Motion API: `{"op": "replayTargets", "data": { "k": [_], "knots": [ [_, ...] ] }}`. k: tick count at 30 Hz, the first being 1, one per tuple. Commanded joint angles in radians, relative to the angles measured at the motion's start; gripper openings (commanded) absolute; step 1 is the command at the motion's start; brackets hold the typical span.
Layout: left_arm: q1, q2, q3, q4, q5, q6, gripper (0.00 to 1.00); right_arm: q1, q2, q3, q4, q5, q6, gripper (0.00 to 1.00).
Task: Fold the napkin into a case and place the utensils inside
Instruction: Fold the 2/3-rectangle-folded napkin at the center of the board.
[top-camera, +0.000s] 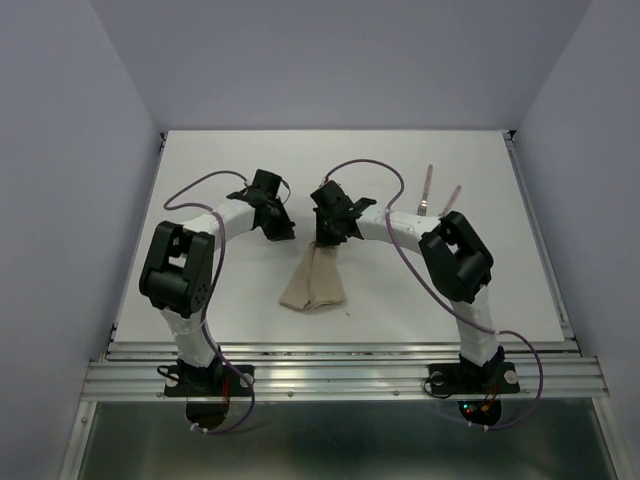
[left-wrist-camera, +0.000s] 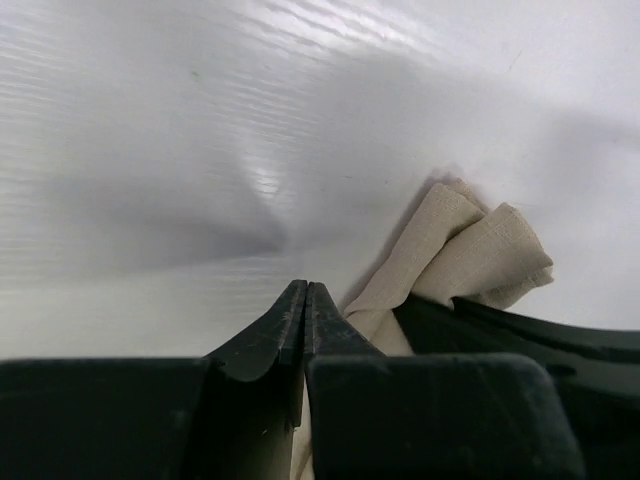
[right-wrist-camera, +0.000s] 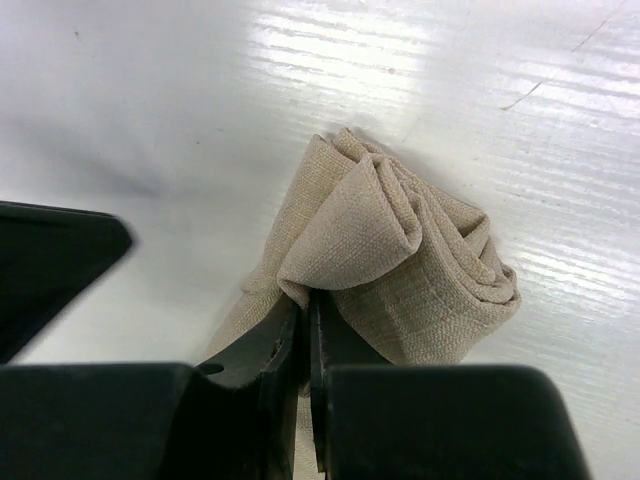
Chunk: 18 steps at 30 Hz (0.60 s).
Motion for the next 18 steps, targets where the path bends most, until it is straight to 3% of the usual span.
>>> {"op": "replayTargets", "data": {
  "k": [1, 8, 11, 18],
  "knots": [
    [0.044, -0.14, -0.023, -0.031, -0.027, 0.058, 0.14, -0.023, 0.042, -0.022, -0.018, 0.038, -0.015, 0.05],
    [0.013, -0.341, -0.145, -0.028, -0.087, 0.062, 0.18, -0.023, 0.103, 0.059, -0.092, 0.039, -0.024, 0.05],
    [-0.082, -0.447, -0.197, -0.033, -0.203, 0.072, 0.2, -0.033, 0.147, 0.112, -0.12, 0.047, -0.031, 0.05],
    [-0.185, -0.59, -0.324, -0.001, -0.279, 0.052, 0.25, -0.077, 0.197, 0.162, -0.161, 0.068, -0.036, 0.05]
  ]
}}
